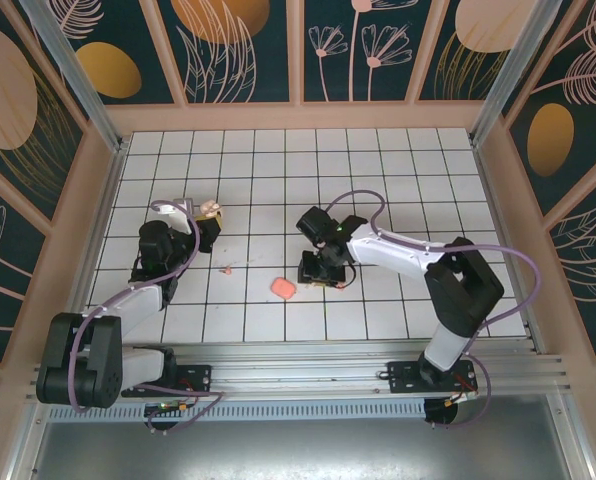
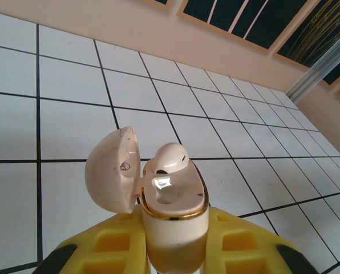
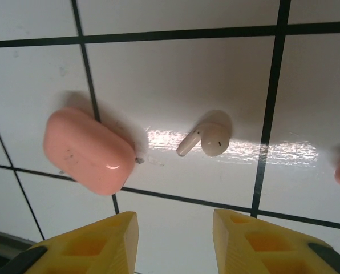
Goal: Insert the wireless bluetooth earbuds into the charging case
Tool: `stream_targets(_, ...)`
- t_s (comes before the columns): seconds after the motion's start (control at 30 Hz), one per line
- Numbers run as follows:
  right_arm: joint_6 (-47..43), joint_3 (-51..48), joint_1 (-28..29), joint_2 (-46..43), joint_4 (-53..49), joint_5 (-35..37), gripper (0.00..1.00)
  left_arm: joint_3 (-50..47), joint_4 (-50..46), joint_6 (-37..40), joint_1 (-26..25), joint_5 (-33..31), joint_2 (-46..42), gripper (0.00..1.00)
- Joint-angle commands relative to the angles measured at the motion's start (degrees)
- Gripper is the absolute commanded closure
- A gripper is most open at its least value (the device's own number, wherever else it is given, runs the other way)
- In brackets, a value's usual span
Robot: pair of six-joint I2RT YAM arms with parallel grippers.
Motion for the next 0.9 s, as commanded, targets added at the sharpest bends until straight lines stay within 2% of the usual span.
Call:
stream_targets(0.0,3.2,-1.6,0.2,1.3,2.2,-0.5,0.6,1.5,1.2,1.1,0.3,1.1,0.3,0.96)
stream_targets(0.87,-1.5,0.2,-2.3,8.1,6.5,-0.1,0.61,1.2,-1.8,3.2,0.3,-0.8,-2.0,0.96)
